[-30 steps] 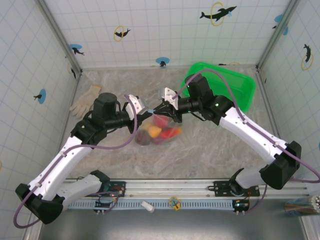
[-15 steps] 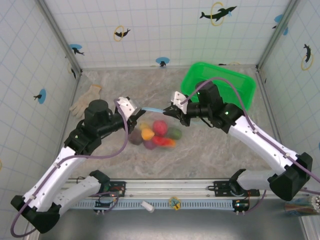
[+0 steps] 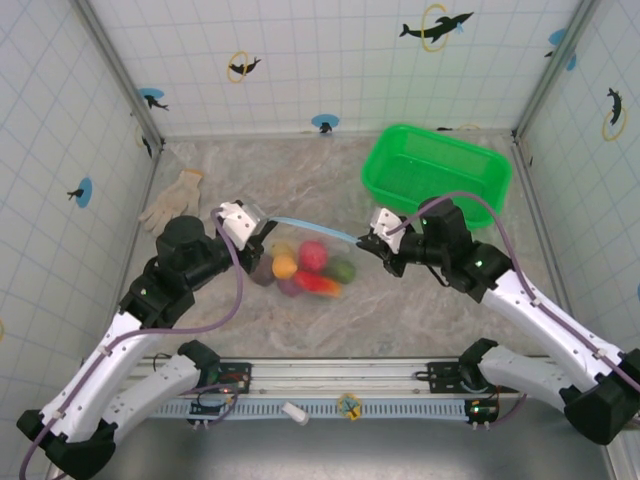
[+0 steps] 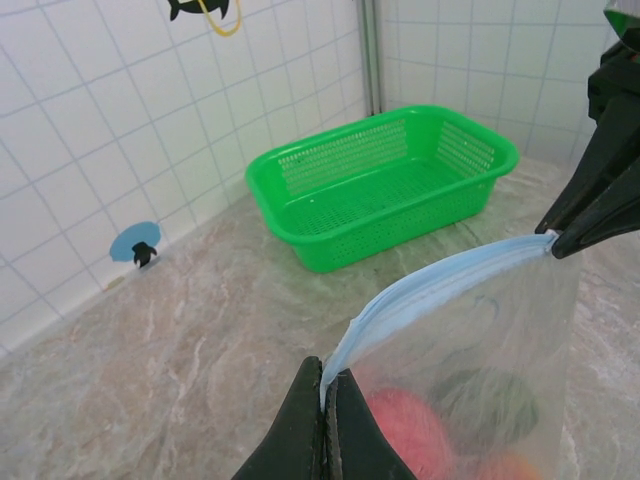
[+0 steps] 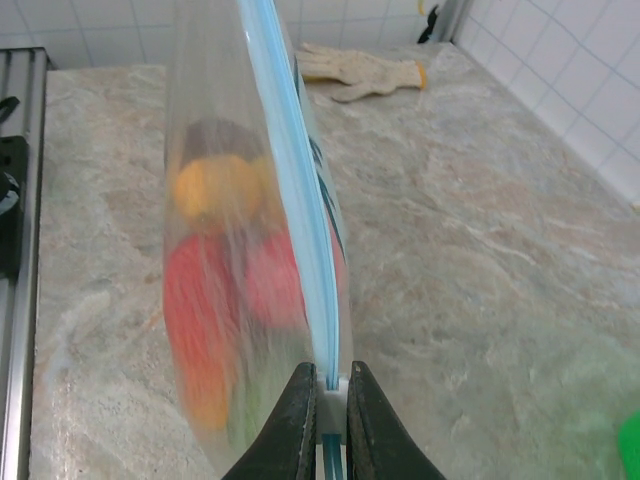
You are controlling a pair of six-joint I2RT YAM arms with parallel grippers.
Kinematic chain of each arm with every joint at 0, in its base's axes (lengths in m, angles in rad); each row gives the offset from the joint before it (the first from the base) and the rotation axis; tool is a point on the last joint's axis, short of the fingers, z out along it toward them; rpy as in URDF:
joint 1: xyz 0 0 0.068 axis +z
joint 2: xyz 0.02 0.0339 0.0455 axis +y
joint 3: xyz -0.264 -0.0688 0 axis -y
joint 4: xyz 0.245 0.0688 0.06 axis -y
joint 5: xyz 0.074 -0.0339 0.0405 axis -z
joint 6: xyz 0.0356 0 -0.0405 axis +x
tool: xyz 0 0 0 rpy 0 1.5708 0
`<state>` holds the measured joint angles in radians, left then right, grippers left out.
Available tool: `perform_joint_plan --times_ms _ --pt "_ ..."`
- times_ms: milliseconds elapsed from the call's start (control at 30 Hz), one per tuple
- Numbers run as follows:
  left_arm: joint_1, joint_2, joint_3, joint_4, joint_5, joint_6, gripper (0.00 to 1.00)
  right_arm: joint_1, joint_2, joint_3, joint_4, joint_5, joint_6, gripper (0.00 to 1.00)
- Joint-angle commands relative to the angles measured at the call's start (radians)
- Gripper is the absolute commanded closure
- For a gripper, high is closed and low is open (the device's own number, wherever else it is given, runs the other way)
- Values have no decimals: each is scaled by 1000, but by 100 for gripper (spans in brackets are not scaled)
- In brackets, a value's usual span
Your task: Place the food in the zip-top bag and seal the zipper
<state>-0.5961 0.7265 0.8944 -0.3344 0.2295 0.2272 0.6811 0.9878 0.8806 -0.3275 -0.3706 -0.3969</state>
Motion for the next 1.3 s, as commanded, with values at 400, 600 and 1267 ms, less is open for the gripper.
perform_joint_plan --times_ms 400,600,1267 --pt "7 -77 -11 44 -91 -20 100 -83 -185 -150 -177 161 50 100" --pt "7 -100 -2 3 -80 -35 100 -106 -206 -143 -226 150 32 100" --pt "6 -228 -259 26 -13 -588 100 -98 -140 80 -346 39 98 96"
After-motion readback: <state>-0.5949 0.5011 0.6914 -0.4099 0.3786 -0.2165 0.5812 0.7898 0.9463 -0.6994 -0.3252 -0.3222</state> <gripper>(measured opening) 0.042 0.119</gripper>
